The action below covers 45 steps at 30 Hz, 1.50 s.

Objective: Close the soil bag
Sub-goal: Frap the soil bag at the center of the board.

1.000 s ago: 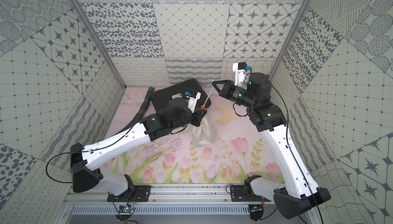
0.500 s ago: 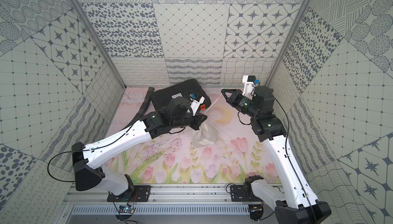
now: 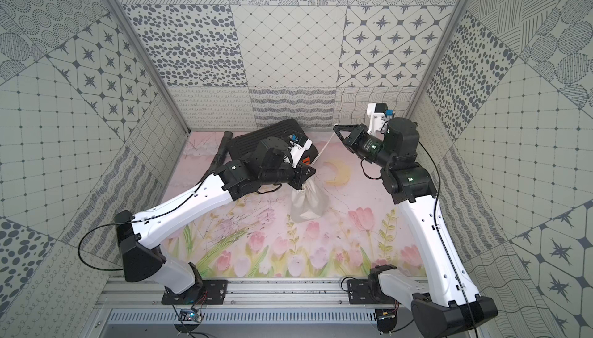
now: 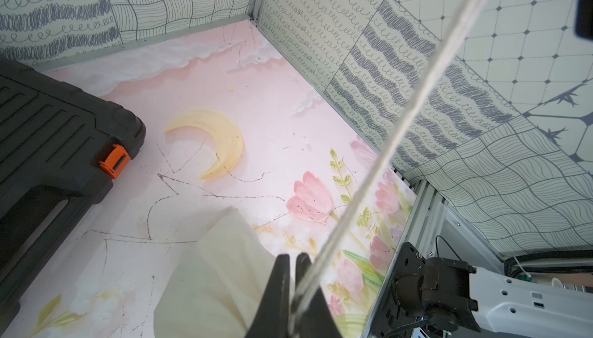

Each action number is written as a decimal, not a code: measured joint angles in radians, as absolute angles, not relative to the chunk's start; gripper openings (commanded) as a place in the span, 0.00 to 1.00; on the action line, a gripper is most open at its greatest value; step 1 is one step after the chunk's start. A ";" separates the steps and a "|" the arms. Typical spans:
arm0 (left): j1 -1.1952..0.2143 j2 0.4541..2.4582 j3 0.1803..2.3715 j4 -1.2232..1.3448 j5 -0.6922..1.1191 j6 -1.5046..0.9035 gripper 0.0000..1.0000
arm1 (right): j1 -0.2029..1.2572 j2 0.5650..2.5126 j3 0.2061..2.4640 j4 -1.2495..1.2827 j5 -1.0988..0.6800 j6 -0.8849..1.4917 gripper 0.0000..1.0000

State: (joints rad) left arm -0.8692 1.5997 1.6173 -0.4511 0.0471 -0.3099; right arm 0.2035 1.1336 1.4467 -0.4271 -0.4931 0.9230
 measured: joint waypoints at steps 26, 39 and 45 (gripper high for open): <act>-0.889 1.539 1.496 -0.328 0.019 -0.257 0.05 | 0.216 1.211 1.609 -0.599 -0.520 0.855 0.00; -0.890 1.544 1.460 -0.273 -0.005 -0.247 0.06 | 0.218 1.221 1.605 -0.593 -0.530 0.874 0.00; -0.890 1.561 1.459 -0.319 -0.008 -0.237 0.18 | 0.228 1.220 1.575 -0.506 -0.521 0.895 0.00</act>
State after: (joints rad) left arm -0.8902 1.5612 1.4590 -0.3195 -0.0078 -0.2371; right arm 0.2283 1.2198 1.5745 -0.5060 -0.5205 0.8951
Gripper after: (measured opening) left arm 0.159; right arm 0.074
